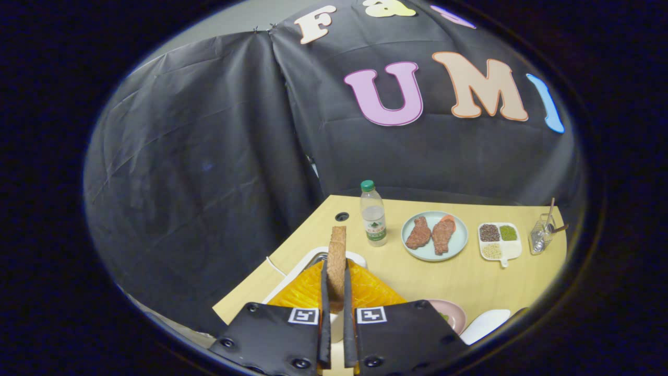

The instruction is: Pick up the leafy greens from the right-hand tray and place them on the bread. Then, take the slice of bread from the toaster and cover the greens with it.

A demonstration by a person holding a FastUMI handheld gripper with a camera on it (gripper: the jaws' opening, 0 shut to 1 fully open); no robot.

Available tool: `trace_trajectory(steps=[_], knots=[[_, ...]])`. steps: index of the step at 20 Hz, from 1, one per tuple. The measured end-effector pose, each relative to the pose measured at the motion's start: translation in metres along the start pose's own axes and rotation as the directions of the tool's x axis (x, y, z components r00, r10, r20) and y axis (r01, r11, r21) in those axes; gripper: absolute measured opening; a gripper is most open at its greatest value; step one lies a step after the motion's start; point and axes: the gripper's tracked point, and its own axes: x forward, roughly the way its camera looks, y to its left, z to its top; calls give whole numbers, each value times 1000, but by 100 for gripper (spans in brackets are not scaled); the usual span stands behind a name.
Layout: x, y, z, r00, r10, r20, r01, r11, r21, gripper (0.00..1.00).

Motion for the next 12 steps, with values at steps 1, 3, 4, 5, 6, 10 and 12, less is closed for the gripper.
trace_trajectory(steps=[1,3,4,5,6,10,12], knots=[[-4,-5,-3,1000,-4,-3,4,1000,-6,12],[-12,-17,-14,1000,-14,-14,14,1000,-5,12],[-14,-24,-22,1000,-17,-21,17,1000,2,12],[-14,-31,-29,999,-20,-28,21,1000,13,12],[-17,-39,-38,999,-30,-34,31,999,24,12],[-18,-62,-69,998,-36,-58,41,996,82,13],[-18,-69,-84,997,-27,-66,36,991,127,12]])
